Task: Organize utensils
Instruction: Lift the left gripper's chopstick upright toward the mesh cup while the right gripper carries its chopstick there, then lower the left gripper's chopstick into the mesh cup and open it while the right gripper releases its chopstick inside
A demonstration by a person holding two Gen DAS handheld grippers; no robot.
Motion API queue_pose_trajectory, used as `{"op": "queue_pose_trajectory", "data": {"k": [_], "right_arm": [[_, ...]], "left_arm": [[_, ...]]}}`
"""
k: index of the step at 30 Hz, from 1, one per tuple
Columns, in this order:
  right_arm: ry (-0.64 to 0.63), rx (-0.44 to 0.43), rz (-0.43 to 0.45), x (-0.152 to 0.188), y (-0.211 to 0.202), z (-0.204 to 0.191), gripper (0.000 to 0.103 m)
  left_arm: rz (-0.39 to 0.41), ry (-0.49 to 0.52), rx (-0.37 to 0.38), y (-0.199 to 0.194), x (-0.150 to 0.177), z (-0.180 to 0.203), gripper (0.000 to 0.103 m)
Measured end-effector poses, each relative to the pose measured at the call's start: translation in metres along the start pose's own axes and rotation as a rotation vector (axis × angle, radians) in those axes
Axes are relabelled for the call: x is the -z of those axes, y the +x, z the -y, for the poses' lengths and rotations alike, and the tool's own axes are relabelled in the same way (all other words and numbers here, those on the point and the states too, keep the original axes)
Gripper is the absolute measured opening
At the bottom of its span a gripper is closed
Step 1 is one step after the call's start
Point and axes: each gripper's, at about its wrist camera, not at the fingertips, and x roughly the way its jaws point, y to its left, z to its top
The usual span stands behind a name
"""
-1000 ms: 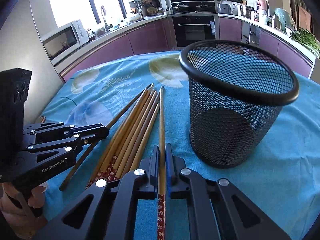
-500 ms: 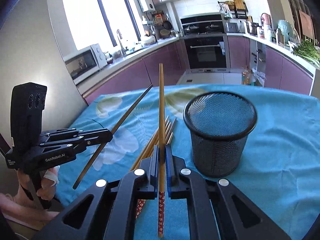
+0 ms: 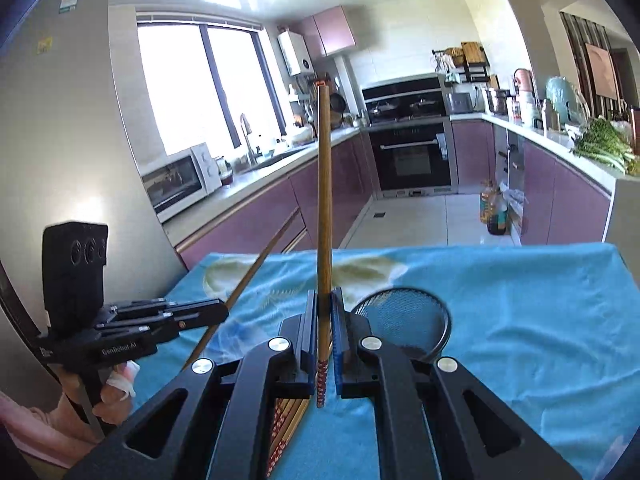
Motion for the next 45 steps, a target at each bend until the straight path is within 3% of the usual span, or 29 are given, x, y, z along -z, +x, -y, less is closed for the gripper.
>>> {"op": "queue_pose_trajectory", "data": {"k": [8, 18, 25, 33, 39, 41, 42, 43, 45], "right_arm": [[-0.013, 0.047, 0.084, -0.032, -0.005, 0.027, 0.006], [0.025, 0.057, 0.093, -0.043, 0.017, 0.058, 0.006], [0.057, 0.046, 0.098, -0.042, 0.026, 0.072, 0.005], [0.069, 0.067, -0.026, -0.014, 0.054, 0.081, 0.005], [0.085, 0.079, -0.092, -0.004, 0.065, 0.084, 0.007], [0.096, 0.094, -0.100, -0.002, 0.067, 0.083, 0.010], [0.102, 0.096, -0.101, -0.002, 0.068, 0.084, 0.012], [0.105, 0.098, -0.100, -0.002, 0.068, 0.084, 0.014], [0.108, 0.103, -0.097, -0.001, 0.067, 0.084, 0.022]], "left_arm": [[0.101, 0.003, 0.038, 0.016, -0.041, 0.016, 0.008], [0.198, -0.023, 0.075, 0.066, -0.093, 0.054, 0.008], [0.185, -0.048, 0.024, 0.111, -0.102, 0.071, 0.008], [0.113, -0.020, -0.052, 0.157, -0.081, 0.075, 0.008], [0.034, 0.031, -0.084, 0.163, -0.060, 0.066, 0.009], [0.007, 0.042, -0.103, 0.162, -0.059, 0.064, 0.016], [-0.006, 0.049, -0.111, 0.161, -0.059, 0.064, 0.023], [-0.012, 0.048, -0.107, 0.157, -0.054, 0.058, 0.036], [-0.010, 0.052, -0.109, 0.149, -0.053, 0.054, 0.036]]}}
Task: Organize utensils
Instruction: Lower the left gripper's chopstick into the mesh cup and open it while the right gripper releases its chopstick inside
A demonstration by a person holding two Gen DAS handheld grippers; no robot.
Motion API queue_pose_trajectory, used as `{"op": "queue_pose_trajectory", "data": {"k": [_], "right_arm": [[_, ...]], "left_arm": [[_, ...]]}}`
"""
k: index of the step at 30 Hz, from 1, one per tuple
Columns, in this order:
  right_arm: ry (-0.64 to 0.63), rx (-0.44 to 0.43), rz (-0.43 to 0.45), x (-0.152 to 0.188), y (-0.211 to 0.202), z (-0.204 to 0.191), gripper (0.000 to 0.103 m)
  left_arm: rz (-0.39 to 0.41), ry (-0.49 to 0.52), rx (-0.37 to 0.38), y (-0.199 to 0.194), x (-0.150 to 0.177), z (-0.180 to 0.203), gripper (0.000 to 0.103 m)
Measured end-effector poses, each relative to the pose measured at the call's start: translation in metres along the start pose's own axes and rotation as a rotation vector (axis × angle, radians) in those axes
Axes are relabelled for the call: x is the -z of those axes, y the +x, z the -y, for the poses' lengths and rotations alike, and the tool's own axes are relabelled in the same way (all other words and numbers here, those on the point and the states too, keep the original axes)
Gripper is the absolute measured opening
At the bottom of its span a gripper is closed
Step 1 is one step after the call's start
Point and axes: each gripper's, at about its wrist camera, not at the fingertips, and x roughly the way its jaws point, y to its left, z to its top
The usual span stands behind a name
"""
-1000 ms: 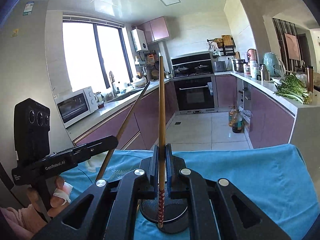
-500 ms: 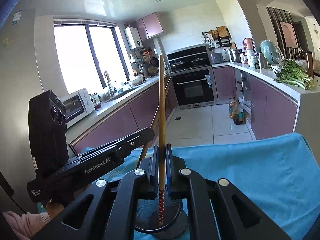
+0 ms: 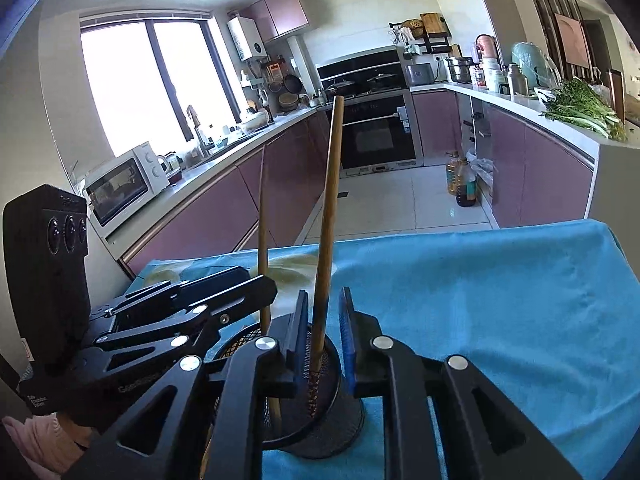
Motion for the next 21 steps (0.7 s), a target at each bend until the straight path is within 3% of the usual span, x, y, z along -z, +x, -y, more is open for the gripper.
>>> {"op": "queue_pose_trajectory", "data": {"k": [6, 9, 10, 21], "right_arm": [[-0.029, 0.004, -0.008, -0.001, 0.005, -0.009, 0.022], [-0.051, -0.005, -0.015, -0.003, 0.006, -0.015, 0.007], [-0.054, -0.008, -0.016, -0.004, 0.005, -0.017, 0.006], [-0.031, 0.002, -0.073, -0.016, 0.006, -0.013, 0.009]], "left_arm": [[0.016, -0.004, -0.013, -0.029, 0.008, -0.022, 0.038], [0.021, -0.013, -0.018, -0.039, 0.012, -0.031, 0.040], [0.021, -0.015, -0.017, -0.044, 0.013, -0.034, 0.043], [-0.008, 0.024, -0.037, -0.068, 0.040, -0.058, 0.048]]}}
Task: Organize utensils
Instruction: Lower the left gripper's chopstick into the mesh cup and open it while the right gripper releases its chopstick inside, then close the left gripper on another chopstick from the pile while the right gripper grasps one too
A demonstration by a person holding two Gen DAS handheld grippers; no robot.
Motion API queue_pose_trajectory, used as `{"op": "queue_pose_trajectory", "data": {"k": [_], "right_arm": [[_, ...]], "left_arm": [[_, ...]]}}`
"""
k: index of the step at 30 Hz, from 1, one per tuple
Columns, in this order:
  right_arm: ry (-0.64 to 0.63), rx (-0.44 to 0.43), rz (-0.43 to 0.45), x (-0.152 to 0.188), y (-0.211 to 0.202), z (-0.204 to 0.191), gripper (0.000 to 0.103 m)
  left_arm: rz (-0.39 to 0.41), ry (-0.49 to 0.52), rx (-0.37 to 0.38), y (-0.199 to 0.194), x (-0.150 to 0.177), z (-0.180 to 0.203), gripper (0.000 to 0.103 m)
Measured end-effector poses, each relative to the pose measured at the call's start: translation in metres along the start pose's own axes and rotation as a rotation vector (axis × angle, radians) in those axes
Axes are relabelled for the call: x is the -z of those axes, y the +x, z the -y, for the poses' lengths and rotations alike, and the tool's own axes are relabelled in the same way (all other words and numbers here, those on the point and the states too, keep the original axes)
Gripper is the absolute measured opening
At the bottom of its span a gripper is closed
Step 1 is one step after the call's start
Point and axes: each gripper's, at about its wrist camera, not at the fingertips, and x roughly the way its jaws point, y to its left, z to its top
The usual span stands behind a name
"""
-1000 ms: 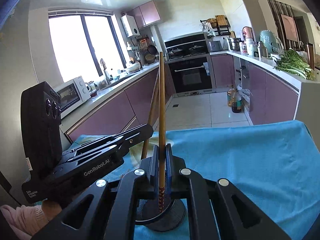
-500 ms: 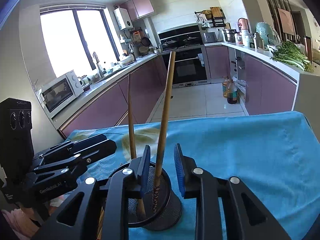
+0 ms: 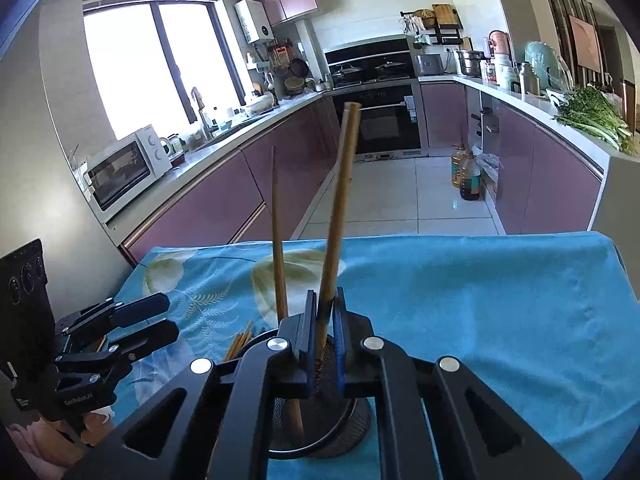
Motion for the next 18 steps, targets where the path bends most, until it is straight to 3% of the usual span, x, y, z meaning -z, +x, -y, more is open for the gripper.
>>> {"op": "queue_pose_trajectory", "data": {"k": [2, 3, 4, 6, 9, 14, 18], "right_arm": [[0.014, 0.010, 0.002, 0.001, 0.001, 0.002, 0.010], [0.022, 0.012, 0.005, 0.001, 0.001, 0.003, 0.015], [0.028, 0.018, 0.009, 0.001, 0.000, 0.003, 0.027], [0.030, 0.040, 0.018, 0.004, -0.004, 0.003, 0.043], [0.034, 0.071, 0.034, 0.009, -0.012, 0.005, 0.050], [0.071, 0.106, 0.076, 0.028, -0.036, 0.012, 0.053], [0.069, 0.040, 0.101, 0.048, -0.057, 0.008, 0.053]], "left_arm": [[-0.014, 0.000, -0.010, -0.001, 0.007, -0.005, 0.049], [-0.022, -0.001, -0.014, -0.001, 0.011, -0.008, 0.049], [-0.029, -0.003, -0.016, -0.002, 0.014, -0.010, 0.049], [-0.043, -0.011, -0.022, -0.002, 0.019, -0.018, 0.051], [-0.064, -0.019, -0.024, -0.004, 0.027, -0.027, 0.054], [-0.134, -0.009, -0.029, 0.004, 0.046, -0.033, 0.055], [-0.194, -0.007, -0.014, 0.012, 0.064, -0.036, 0.055]]}}
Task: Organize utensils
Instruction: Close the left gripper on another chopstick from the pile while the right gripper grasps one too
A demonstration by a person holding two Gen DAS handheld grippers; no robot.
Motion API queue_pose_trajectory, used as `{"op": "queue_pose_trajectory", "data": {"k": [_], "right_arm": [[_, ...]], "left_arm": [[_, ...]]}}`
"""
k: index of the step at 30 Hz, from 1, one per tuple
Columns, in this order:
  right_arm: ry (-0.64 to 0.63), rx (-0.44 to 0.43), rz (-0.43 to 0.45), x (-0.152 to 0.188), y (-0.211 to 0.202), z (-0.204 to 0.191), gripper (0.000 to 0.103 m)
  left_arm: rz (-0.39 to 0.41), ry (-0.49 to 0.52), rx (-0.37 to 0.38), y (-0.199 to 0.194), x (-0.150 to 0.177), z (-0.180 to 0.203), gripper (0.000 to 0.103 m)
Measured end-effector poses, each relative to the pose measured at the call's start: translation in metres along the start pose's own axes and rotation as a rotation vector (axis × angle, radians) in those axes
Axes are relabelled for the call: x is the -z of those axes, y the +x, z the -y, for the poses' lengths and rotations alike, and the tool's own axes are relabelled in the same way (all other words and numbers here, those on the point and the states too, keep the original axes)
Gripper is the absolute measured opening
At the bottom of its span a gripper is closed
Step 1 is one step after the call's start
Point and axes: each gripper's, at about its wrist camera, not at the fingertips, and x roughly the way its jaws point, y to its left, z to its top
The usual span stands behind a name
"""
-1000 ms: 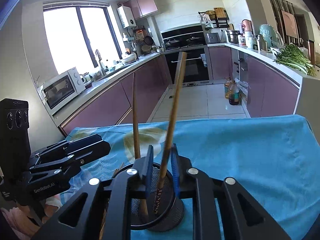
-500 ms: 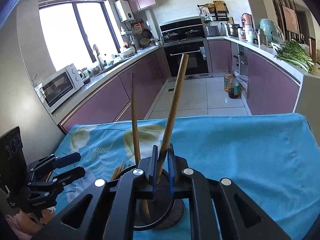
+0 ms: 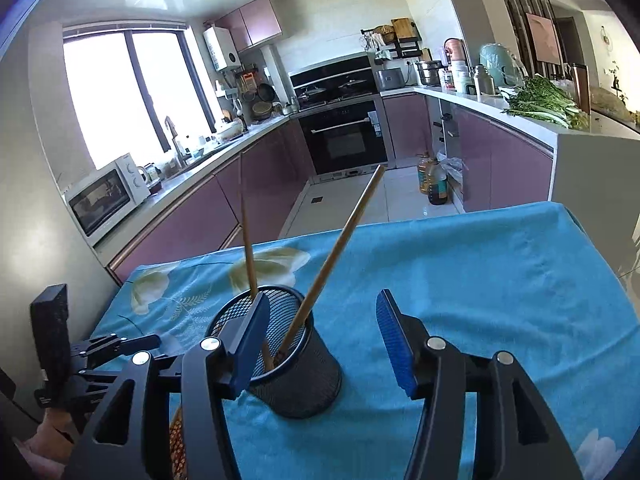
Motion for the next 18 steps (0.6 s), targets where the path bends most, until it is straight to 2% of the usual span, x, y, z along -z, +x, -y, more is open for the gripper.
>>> {"op": "queue_pose_trajectory", "data": {"k": [3, 6, 9, 12, 18], "right_arm": [[-0.056, -0.110, -0.060, 0.017, -0.004, -0.017, 0.053], [-0.148, -0.169, -0.147, 0.035, 0.011, -0.048, 0.050], [-0.207, -0.183, -0.253, 0.053, 0.041, -0.075, 0.043], [-0.196, -0.202, -0.333, 0.070, 0.070, -0.088, 0.037], [-0.173, -0.174, -0.384, 0.088, 0.094, -0.096, 0.034]], "left_arm": [[-0.029, 0.004, 0.018, 0.005, 0.007, 0.000, 0.055], [-0.053, 0.026, 0.021, 0.008, 0.011, 0.006, 0.055], [-0.075, 0.042, 0.025, 0.013, 0.016, 0.008, 0.054], [-0.098, 0.043, 0.019, 0.016, 0.020, 0.008, 0.051], [-0.136, 0.037, 0.021, 0.025, 0.028, 0.005, 0.045]]}}
